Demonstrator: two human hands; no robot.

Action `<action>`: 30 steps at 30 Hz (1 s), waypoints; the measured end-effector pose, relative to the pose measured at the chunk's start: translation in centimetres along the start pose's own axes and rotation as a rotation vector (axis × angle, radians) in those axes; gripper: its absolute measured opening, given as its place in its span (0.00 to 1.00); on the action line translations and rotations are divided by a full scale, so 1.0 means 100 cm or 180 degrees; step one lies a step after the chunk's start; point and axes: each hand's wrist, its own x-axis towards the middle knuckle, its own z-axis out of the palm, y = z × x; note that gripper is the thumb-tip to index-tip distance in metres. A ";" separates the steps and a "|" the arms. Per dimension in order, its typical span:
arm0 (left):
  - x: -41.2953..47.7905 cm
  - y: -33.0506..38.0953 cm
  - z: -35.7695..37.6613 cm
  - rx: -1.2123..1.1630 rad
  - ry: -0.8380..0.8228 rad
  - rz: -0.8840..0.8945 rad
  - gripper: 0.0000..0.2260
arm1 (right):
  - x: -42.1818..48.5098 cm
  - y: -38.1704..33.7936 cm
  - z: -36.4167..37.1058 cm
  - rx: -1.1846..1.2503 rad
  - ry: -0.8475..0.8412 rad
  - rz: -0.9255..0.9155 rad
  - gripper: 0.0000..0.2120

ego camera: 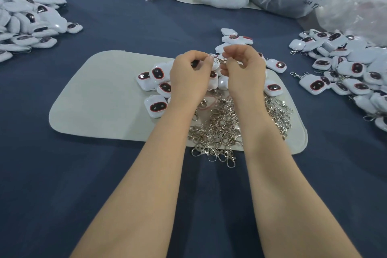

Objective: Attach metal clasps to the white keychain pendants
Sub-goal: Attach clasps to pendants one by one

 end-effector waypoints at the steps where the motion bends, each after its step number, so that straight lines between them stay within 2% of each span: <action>1: 0.000 0.000 0.000 -0.0018 0.0027 -0.0002 0.03 | 0.000 0.000 0.001 -0.0102 0.0000 -0.0014 0.17; 4: 0.000 -0.003 0.001 0.0035 0.0133 0.0015 0.03 | 0.000 0.000 0.002 -0.0321 -0.0023 -0.0043 0.18; 9: 0.001 -0.003 -0.001 0.0270 0.0213 0.0220 0.05 | -0.004 -0.001 0.003 -0.0461 -0.0173 -0.0184 0.10; 13: 0.001 -0.004 0.000 0.0421 0.0169 0.0363 0.05 | -0.007 -0.003 0.004 -0.0538 -0.0338 -0.0403 0.08; 22: 0.002 -0.005 0.002 0.0604 0.0014 0.0487 0.07 | -0.007 -0.002 0.006 -0.0395 -0.0156 -0.0447 0.08; 30: 0.002 -0.005 0.003 0.0645 -0.0030 0.0369 0.06 | -0.006 -0.001 0.007 -0.0294 -0.0126 -0.0393 0.14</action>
